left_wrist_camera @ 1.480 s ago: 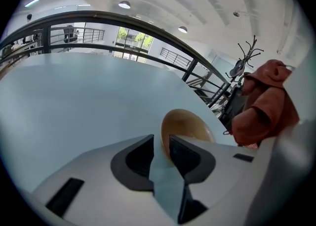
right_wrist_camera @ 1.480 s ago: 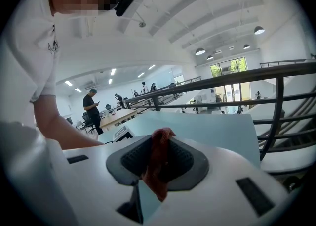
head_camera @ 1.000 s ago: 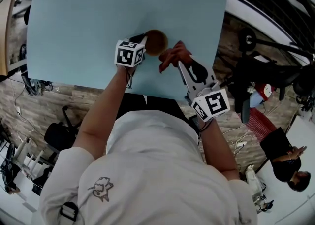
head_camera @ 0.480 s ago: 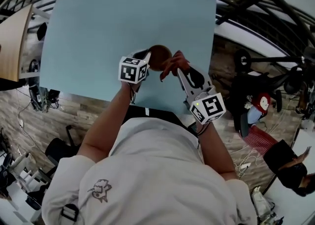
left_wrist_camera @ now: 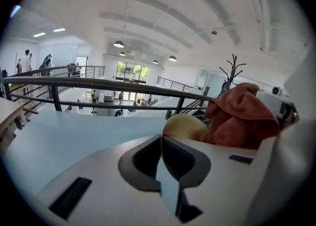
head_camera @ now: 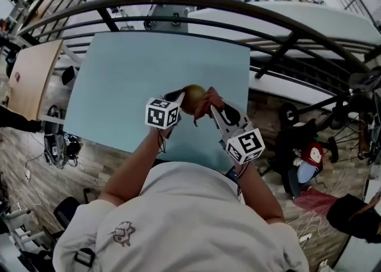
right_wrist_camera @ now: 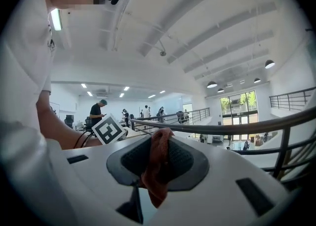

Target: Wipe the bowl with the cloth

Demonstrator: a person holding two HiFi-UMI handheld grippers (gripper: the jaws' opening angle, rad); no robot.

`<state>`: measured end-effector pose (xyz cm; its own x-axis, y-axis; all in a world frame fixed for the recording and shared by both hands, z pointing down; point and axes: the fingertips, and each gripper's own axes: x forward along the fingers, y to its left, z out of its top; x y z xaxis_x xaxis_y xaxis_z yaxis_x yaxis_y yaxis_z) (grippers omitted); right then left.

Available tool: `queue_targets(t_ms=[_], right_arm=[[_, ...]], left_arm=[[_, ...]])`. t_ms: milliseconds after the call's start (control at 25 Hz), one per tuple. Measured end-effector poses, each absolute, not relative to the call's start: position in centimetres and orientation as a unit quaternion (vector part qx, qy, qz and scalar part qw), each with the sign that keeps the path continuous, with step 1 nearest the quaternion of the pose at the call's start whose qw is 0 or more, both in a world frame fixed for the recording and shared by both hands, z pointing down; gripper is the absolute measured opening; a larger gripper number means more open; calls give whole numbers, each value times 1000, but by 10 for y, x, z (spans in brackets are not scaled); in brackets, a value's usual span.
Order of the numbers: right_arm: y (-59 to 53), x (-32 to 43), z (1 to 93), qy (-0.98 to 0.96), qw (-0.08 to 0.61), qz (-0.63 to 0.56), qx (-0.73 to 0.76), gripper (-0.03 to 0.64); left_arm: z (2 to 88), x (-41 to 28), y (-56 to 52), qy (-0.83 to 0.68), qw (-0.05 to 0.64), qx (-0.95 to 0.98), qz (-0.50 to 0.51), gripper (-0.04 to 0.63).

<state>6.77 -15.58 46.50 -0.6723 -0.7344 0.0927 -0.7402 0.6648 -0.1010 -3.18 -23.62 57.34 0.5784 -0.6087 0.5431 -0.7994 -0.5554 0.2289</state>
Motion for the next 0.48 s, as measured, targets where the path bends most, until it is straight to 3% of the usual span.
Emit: queue_targets(t_ms=[240,480], right_arm=[[-167,45,451,-919,46,26,391,97],[-191,36,489,-899,162,-4,407,97]], left_arm=[[539,-27,-236,-420,197,860,213,23],[525,-8,-227,-413,168,867,222,23]])
